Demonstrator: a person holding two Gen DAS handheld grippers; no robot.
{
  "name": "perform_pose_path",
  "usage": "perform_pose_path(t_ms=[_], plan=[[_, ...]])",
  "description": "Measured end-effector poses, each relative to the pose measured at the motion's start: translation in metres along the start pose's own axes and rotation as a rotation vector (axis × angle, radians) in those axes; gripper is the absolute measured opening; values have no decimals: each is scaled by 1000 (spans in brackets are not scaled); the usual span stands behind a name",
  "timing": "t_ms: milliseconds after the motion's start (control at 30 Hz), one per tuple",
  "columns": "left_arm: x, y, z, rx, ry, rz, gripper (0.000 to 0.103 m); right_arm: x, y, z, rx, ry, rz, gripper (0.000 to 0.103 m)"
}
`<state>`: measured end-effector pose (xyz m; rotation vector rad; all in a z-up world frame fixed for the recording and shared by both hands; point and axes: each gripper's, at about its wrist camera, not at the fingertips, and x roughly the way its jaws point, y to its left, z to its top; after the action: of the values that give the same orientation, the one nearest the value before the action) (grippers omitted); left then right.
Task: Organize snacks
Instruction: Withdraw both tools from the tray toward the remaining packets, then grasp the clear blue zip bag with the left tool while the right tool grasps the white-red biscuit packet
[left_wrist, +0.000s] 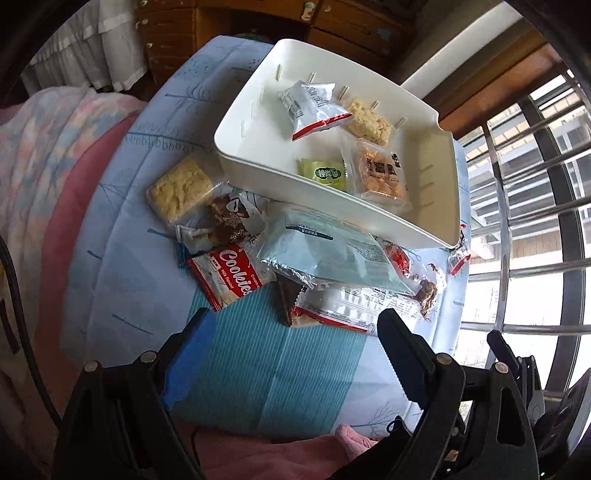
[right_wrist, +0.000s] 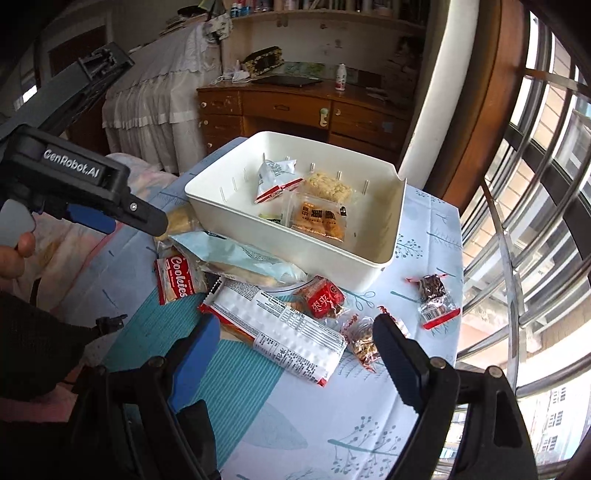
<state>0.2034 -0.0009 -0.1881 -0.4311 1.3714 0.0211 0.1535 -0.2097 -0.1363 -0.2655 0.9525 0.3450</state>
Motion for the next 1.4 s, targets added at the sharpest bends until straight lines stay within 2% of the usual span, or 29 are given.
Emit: perform_pose_path(t_ms=[400,633,1000,1200,1400], plan=[[47,3,19,-290,53,-59,88,35,-5,-13,-239,103,89,86],[77,16,29,-439,88,-43,88,58,-1,-17,-350,109,116,86],[117,14,38,-521,180,-59,87,91,1,-26,-390,136,141,86],[131,9,44,-551,195,-74,71,108,0,-27,-395,134,147,86],[143,0,51,-567,208,-85,62,121,2,-27,-379,155,180,86]])
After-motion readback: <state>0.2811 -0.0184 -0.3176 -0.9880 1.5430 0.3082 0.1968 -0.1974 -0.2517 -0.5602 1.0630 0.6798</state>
